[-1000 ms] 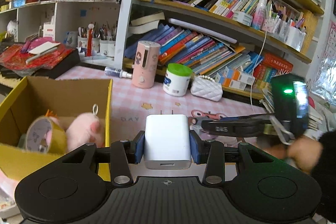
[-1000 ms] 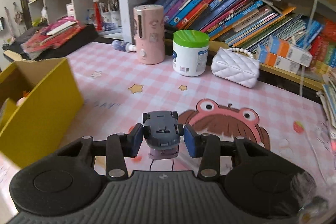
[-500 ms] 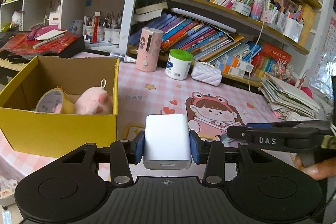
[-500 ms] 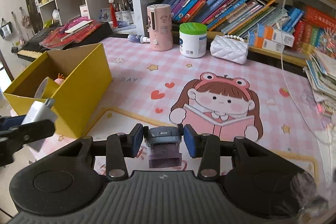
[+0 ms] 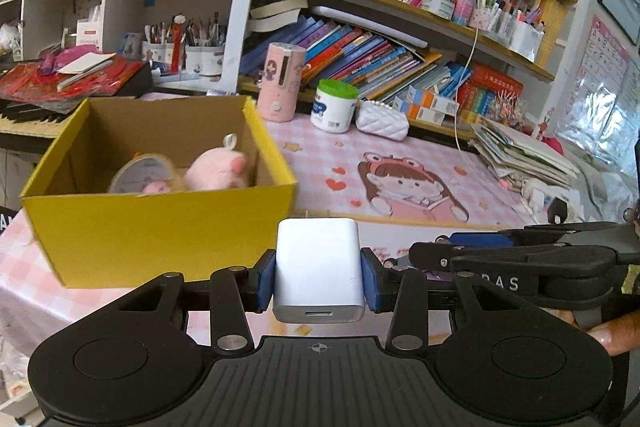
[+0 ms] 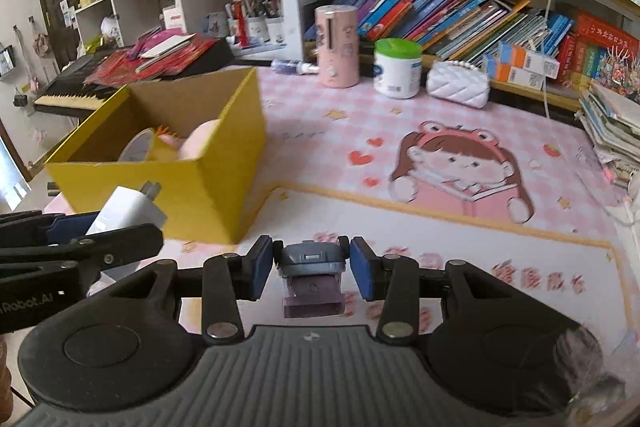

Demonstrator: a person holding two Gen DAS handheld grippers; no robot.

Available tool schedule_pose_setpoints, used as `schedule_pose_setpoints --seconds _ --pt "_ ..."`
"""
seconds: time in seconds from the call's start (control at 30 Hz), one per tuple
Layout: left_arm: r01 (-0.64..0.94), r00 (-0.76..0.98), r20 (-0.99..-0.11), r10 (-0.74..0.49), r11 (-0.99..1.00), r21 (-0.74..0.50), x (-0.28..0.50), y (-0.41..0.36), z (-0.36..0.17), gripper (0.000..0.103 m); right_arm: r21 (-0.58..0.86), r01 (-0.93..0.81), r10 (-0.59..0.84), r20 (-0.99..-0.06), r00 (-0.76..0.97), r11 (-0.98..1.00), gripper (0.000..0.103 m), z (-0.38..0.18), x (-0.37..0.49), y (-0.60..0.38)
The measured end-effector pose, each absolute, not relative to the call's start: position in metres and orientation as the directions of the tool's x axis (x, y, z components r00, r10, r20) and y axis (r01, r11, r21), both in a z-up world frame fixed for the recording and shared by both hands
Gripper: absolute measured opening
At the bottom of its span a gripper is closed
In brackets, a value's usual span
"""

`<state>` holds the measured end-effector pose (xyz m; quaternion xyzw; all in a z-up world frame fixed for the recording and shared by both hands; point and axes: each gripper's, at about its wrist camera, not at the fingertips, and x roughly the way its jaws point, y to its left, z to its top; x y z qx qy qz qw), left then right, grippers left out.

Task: Organize objects
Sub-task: 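Carry the white charger and grey toy car over the yellow box with both tools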

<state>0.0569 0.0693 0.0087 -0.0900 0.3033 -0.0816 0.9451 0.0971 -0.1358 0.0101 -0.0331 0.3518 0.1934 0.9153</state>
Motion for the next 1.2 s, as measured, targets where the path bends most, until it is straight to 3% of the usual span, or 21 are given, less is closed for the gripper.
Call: schedule_pose_setpoints --seconds 0.5,1.2 --pt "0.158 0.773 -0.578 -0.263 0.961 -0.226 0.005 0.161 0.001 0.041 0.091 -0.321 0.291 -0.690 0.662 0.943 0.040 -0.005 0.013 -0.034" --pt "0.124 0.807 -0.537 -0.247 0.959 -0.256 -0.015 0.210 0.006 0.041 0.047 -0.339 0.279 -0.680 0.678 0.940 0.040 0.009 -0.003 0.018"
